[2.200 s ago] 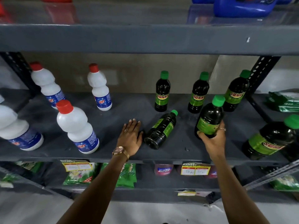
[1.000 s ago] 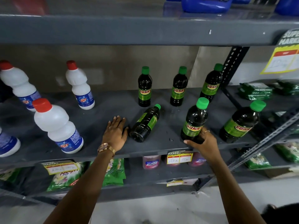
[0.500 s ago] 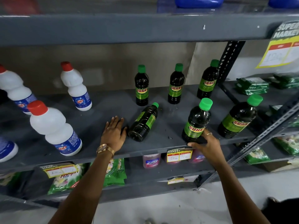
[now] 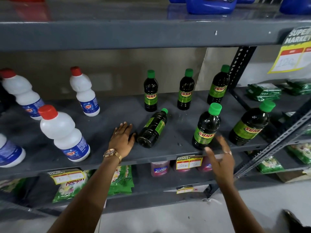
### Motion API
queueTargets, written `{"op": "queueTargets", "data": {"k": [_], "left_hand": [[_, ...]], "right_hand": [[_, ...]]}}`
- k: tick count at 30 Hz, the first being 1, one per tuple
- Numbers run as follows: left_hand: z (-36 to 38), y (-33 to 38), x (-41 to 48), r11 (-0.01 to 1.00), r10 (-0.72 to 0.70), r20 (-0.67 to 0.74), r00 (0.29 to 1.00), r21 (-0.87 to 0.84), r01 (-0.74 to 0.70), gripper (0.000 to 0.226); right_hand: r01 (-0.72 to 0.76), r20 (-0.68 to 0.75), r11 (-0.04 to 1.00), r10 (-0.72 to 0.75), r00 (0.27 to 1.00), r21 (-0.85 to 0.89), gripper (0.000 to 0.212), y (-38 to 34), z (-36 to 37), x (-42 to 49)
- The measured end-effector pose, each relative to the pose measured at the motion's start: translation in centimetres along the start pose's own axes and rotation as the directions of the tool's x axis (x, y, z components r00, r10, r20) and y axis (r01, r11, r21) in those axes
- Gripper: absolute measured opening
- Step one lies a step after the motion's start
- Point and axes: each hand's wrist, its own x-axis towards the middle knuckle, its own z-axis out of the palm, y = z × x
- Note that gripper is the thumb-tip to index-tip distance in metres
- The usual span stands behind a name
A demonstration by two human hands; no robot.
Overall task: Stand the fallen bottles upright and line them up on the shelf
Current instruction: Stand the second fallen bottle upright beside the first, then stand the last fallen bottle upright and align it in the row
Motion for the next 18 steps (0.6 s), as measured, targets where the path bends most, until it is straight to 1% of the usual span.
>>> {"op": "queueTargets", "data": {"k": [1, 2, 3, 4, 5, 6, 8, 9, 10, 11, 12, 13, 14, 15, 16, 18], "left_hand": [[-0.3, -0.2, 0.0, 1.000, 0.016, 0.006, 1.000, -0.005, -0.016, 0.049], [-0.5, -0.4, 0.1, 0.999, 0.037, 0.017, 0.999, -0.010, -0.037, 0.049], [-0.9, -0.8, 0.1, 0.998, 0.061, 0.030, 0.998, -0.015, -0.061, 0.050], [-1.2, -1.3, 0.1, 0.997, 0.079, 0.050, 0.996, -0.023, -0.078, 0.050], [-1.4, -1.6, 0.1, 0.995, 0.094, 0.067, 0.993, -0.034, -0.092, 0.052], [-1.5, -1.9, 0.0, 0.994, 0.103, 0.078, 0.992, -0.046, -0.099, 0.055], [-1.5, -2.1, -0.3, 0.992, 0.115, 0.082, 0.990, -0.063, -0.110, 0.063], [-1.4, -2.1, -0.4, 0.991, 0.118, 0.078, 0.990, -0.068, -0.113, 0.068], [-1.3, -2.0, -0.4, 0.992, 0.115, 0.077, 0.990, -0.070, -0.110, 0.071], [-1.3, -2.0, -0.5, 0.992, 0.110, 0.075, 0.991, -0.066, -0.105, 0.073], [-1.3, -1.9, -0.5, 0.993, 0.103, 0.071, 0.992, -0.062, -0.099, 0.073], [-1.3, -1.9, -0.6, 0.993, 0.103, 0.065, 0.993, -0.056, -0.100, 0.073], [-1.3, -2.0, -0.6, 0.994, 0.103, 0.061, 0.993, -0.054, -0.100, 0.073], [-1.3, -2.0, -0.6, 0.993, 0.103, 0.059, 0.993, -0.055, -0.100, 0.073], [-1.4, -2.0, -0.6, 0.994, 0.101, 0.061, 0.993, -0.057, -0.097, 0.074], [-1.5, -1.8, -0.6, 0.994, 0.098, 0.064, 0.993, -0.061, -0.094, 0.075]], "right_hand": [[0.023, -0.137, 1.000, -0.020, 0.990, 0.022, 0.059, -0.7, 0.1, -1.7], [0.074, -0.216, 0.997, -0.071, 0.974, 0.008, 0.051, -1.5, 0.4, -3.3], [0.148, -0.216, 0.989, -0.146, 0.965, -0.008, 0.047, -2.7, 1.0, -4.8], [0.222, -0.152, 0.975, -0.220, 0.964, -0.001, 0.043, -3.9, 2.0, -6.0], [0.257, -0.037, 0.966, -0.257, 0.966, 0.013, 0.042, -5.5, 3.2, -6.8], [0.238, 0.084, 0.971, -0.239, 0.967, 0.018, 0.045, -7.2, 4.5, -7.0], [0.121, 0.261, 0.993, -0.114, 0.959, -0.012, 0.064, -10.4, 7.2, -5.5], [0.056, 0.333, 0.995, -0.026, 0.943, -0.079, 0.076, -11.8, 8.6, -4.0], [-0.018, 0.402, 0.982, 0.094, 0.911, -0.189, 0.089, -13.2, 9.9, -2.2], [-0.096, 0.444, 0.946, 0.233, 0.865, -0.308, 0.099, -14.5, 10.9, -0.3], [-0.165, 0.459, 0.908, 0.344, 0.819, -0.385, 0.103, -15.6, 11.5, 1.2], [-0.221, 0.472, 0.887, 0.410, 0.780, -0.405, 0.098, -16.4, 12.1, 2.3], [-0.271, 0.485, 0.882, 0.444, 0.753, -0.386, 0.088, -16.8, 12.5, 2.9], [-0.308, 0.496, 0.886, 0.452, 0.741, -0.347, 0.078, -16.9, 12.7, 3.3], [-0.333, 0.500, 0.895, 0.443, 0.744, -0.297, 0.071, -16.8, 12.8, 3.5], [-0.309, 0.457, 0.919, 0.390, 0.799, -0.244, 0.067, -15.6, 13.1, 3.1]]}}
